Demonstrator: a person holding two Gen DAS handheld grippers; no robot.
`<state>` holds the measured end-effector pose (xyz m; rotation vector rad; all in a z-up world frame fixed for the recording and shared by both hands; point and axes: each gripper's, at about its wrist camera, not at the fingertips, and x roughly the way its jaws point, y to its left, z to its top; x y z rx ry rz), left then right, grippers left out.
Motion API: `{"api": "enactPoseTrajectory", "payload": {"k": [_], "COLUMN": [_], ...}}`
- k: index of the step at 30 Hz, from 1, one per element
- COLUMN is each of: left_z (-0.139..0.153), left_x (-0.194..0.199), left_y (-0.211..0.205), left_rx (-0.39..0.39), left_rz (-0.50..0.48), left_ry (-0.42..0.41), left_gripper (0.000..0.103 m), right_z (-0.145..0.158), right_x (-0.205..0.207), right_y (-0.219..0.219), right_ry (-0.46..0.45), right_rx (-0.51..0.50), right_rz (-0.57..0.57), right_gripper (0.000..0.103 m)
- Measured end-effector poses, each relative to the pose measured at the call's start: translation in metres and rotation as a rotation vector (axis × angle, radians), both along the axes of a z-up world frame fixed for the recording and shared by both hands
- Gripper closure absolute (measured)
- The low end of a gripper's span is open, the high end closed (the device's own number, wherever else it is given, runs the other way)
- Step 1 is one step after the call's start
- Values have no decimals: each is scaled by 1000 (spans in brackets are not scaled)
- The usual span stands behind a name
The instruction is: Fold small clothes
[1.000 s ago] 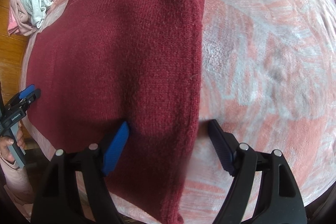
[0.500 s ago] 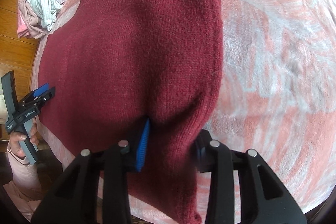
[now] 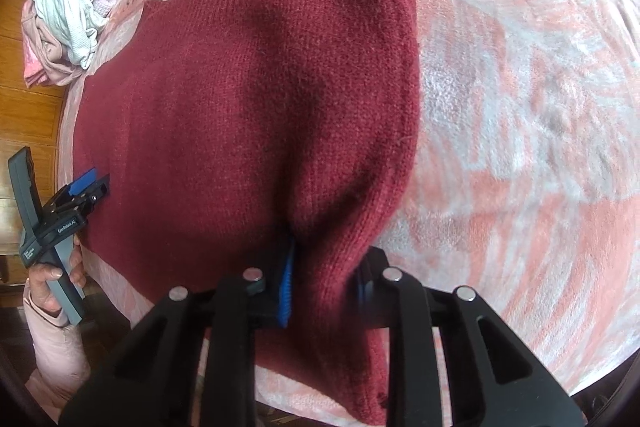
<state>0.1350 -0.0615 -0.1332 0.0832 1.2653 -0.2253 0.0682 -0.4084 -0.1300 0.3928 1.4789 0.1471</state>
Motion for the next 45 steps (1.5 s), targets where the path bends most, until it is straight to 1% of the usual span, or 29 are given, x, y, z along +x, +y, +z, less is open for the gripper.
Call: {"api": "enactPoseTrajectory", "payload": {"k": [1,3,4,7,11,14,18,20,23,26,28,29,30,31,32,33,34,35,37,39,40,42,45], "left_z": [2,10,17,43,72,82,80,74,65,57,55,54,52,52,51,51,52,53,56,60,62,65,65], "left_x": [1,2,2,1,0,5,13,20,27,36,39,40,40,41,41,41,42,42,43,45,46,49,55], "left_y": [0,0,3,17,43,59,69,72,76,84,90,93,94,95,95,95,95,95,94,90,88,81,66], "left_rx": [-1,-6,-17,-87,-158,-180,-215,-209,-196,-217,-244,-264,-282,-303,-320,-335,-353,-371,-401,-421,-426,-431,-412], "left_rz": [0,2,0,10,39,54,43,34,39,67,94,101,108,115,121,130,137,143,154,156,155,148,129], "left_ry": [4,13,14,-14,-59,-70,-45,-32,-23,-9,3,9,15,23,31,38,45,51,59,72,77,91,120], "left_gripper": [3,7,11,12,12,12,12,12,12,12,12,12,12,12,12,12,12,12,12,12,12,12,11], "right_z": [6,20,29,62,107,126,127,123,113,92,80,74,69,66,65,67,71,76,87,98,102,105,101], "right_x": [1,3,4,9,25,42,59,63,62,62,59,58,58,57,55,50,47,43,33,21,13,-3,-26], "right_y": [2,5,6,17,53,95,146,169,204,237,249,254,258,263,267,269,270,271,266,264,262,262,269], "right_ry": [3,1,-5,-50,-125,-158,-174,-180,-186,-166,-151,-146,-141,-138,-138,-148,-163,-177,-202,-222,-229,-240,-238], "right_rx": [-2,-4,-5,-6,-12,-35,-58,-61,-69,-82,-93,-91,-89,-82,-67,-46,-21,-4,0,-35,-57,-86,-126], "right_rz": [-3,-8,-12,-6,65,130,198,230,296,346,368,376,383,394,413,424,433,442,450,457,461,479,512], "right_gripper": [85,86,86,87,87,87,87,87,87,85,81,76,66,60,46,34,30,27,26,23,22,18,18]}}
